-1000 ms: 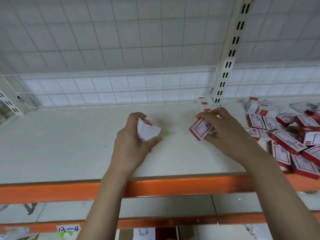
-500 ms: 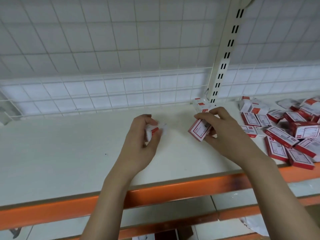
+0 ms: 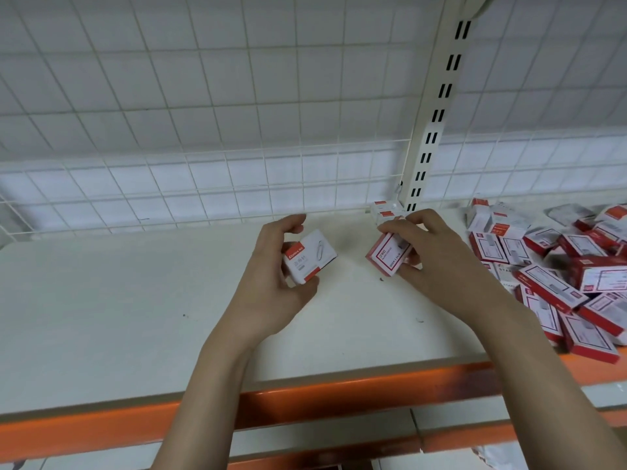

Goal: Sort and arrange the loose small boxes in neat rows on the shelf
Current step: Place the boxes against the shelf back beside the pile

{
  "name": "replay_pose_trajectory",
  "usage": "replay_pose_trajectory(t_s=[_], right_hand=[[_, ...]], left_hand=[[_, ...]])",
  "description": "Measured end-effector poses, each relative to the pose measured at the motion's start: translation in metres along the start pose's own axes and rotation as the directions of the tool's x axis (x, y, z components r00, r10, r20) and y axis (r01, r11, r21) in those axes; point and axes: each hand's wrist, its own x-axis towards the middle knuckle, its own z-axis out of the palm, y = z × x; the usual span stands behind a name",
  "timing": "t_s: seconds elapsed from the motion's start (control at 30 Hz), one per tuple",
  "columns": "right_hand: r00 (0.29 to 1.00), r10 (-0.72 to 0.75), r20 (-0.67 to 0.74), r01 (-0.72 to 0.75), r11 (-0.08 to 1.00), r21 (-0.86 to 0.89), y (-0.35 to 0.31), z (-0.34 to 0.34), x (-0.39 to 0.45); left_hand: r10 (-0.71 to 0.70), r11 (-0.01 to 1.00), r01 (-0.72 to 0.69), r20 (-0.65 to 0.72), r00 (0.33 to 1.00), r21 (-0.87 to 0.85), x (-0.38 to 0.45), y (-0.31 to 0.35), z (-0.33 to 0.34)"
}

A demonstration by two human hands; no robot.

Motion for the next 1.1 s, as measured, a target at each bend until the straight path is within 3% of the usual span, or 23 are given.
replay_pose_trajectory(t_s=[0.37,0.5,0.67,0.8,1.1], right_hand=[[1.000,-0.004,0.005,0.004,1.000,-0.011,0.018,-0.001,0.011],[1.000,-0.013,-0.007,0.012,0.999,-0.043,0.023,0.001,0.013],[0.999,0.022,-0.035,-0.027,0.987,-0.155,0.039,-0.002,0.011],[0.994,0.109,-0.031,-0.112,0.976,-0.187,0.052,-0.012,0.004],[0.971,0.234,-0.045,-0.238,0.947,-0.216,0.078,-0.027,-0.017]], left_hand=[[-0.021,1.000,0.021,-0.020,1.000,0.014,0.019,0.001,0.010],[0.048,0.982,-0.044,-0.017,0.999,0.186,0.024,-0.001,0.013],[0.057,0.935,-0.078,0.068,0.996,0.347,0.039,-0.008,0.024],[0.046,0.908,-0.110,0.164,0.985,0.405,0.059,-0.015,0.047],[-0.010,0.879,-0.108,0.243,0.970,0.464,0.086,-0.011,0.113]])
